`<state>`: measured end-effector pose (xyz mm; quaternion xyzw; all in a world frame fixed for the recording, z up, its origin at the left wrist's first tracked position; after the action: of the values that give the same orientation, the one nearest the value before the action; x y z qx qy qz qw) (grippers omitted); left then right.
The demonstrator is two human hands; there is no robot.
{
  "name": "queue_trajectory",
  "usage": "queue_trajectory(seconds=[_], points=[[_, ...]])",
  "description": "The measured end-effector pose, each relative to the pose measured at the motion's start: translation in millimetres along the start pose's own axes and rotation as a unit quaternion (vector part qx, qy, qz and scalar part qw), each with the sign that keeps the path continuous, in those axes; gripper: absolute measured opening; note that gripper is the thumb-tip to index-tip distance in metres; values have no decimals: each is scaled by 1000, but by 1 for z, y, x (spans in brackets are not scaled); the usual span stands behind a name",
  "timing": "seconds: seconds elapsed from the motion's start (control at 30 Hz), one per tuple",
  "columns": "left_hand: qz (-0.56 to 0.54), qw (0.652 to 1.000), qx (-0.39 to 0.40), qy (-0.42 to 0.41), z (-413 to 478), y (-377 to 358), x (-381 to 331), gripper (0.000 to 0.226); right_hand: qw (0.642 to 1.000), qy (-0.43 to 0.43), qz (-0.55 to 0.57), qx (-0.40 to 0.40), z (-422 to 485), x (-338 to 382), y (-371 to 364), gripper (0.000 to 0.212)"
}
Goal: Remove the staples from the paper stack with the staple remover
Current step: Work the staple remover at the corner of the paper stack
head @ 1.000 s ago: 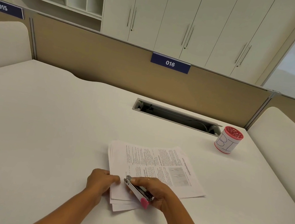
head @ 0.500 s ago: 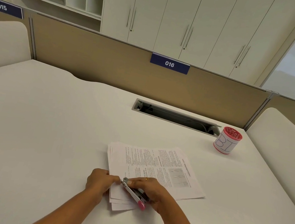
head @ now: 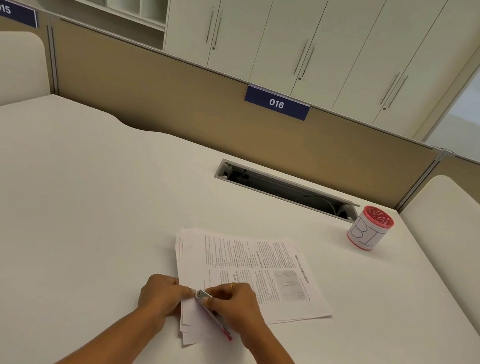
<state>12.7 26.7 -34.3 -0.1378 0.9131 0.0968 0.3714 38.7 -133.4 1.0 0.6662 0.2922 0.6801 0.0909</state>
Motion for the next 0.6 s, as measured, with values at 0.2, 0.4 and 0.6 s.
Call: queue_trajectory(seconds=[0.2,0.4,0.6], points=[[26,999,-16,-22,-3,0,-2,9,982,61,-180,14,4,21,1,25],[43,998,-20,-38,-8,-1,-5,10,974,83,-212,21,5,29,-2,25],[40,998,-26,-36,-10,0,-4,8,964,105,-242,14,6,35,-5,27]])
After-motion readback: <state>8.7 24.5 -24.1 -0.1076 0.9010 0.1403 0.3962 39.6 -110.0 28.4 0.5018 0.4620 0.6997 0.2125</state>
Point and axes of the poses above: each hand's wrist, its own z-axis towards the middle knuckle, its own y-axis out of the back of the hand, x = y × z, the point moved 10 cm from there along z, towards the middle knuckle, and after that the axes turned 15 degrees about y, right-handed, at the moved point
